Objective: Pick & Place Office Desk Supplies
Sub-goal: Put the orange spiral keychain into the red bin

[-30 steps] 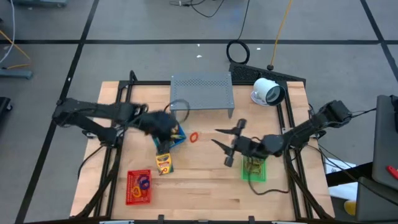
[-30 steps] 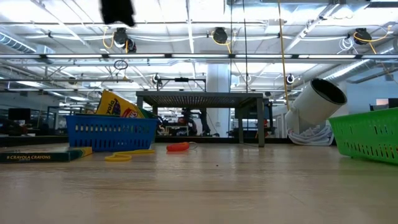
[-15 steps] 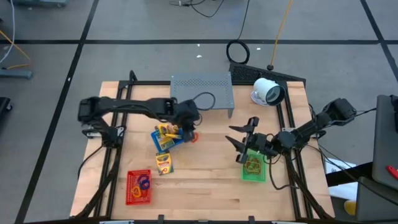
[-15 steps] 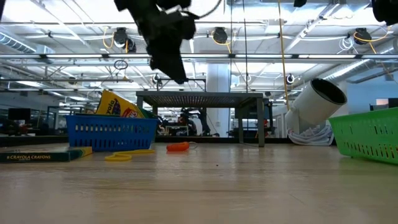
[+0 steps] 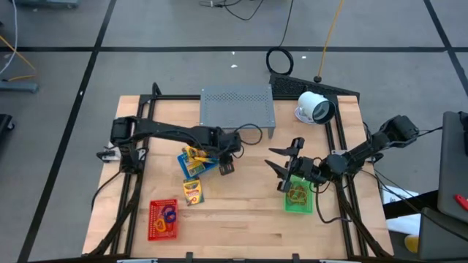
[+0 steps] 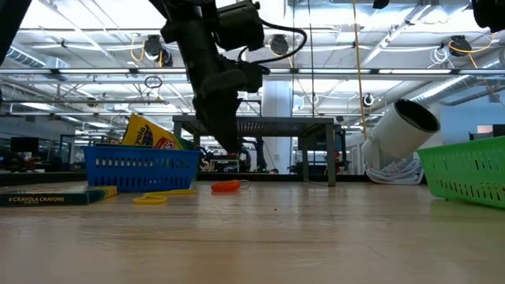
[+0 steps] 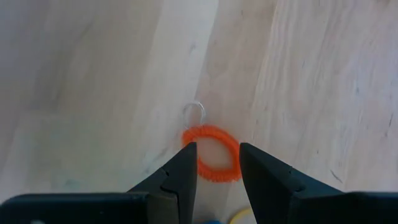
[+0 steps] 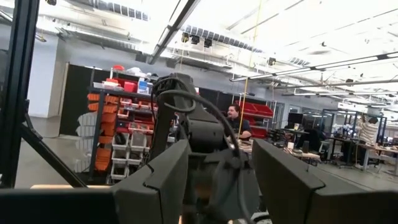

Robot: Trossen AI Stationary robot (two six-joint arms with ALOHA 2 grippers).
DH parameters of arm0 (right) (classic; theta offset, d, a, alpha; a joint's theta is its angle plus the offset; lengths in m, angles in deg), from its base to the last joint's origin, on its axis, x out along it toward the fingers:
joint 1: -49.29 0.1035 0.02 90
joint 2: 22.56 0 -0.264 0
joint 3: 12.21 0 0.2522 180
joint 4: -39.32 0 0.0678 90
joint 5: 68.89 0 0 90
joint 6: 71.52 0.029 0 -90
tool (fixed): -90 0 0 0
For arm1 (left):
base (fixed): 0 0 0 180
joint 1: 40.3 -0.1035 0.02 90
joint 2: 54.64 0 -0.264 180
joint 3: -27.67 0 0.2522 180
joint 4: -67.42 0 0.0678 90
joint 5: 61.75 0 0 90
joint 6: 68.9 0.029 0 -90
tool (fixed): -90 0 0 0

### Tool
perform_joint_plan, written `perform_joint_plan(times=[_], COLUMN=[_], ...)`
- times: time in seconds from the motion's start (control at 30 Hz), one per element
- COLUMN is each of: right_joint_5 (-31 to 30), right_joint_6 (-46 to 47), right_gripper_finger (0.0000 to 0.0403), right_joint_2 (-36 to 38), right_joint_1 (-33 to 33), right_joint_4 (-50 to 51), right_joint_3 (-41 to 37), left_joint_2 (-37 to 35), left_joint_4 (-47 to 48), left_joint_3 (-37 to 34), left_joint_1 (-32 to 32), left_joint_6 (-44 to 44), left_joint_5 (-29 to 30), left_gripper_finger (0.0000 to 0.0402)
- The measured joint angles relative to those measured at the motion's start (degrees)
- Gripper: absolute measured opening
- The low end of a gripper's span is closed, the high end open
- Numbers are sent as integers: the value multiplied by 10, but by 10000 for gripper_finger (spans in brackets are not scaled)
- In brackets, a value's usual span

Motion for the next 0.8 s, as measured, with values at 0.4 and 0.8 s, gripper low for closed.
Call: perform_joint_plan(times=[0.4, 0.8], right_joint_5=[0, 3], right_joint_6=[0, 2], right_gripper_finger=[169, 169], right_joint_2=[0, 0], right_joint_1=[0, 0], right_joint_4=[4, 4], right_joint_3=[0, 0], left_joint_2=[35, 35], left_joint_4=[-18, -7], left_joint_3=[-1, -9], left_joint_1=[19, 24], left_joint_6=[-6, -35], left_joint_5=[60, 114], left_gripper_finger=[127, 127])
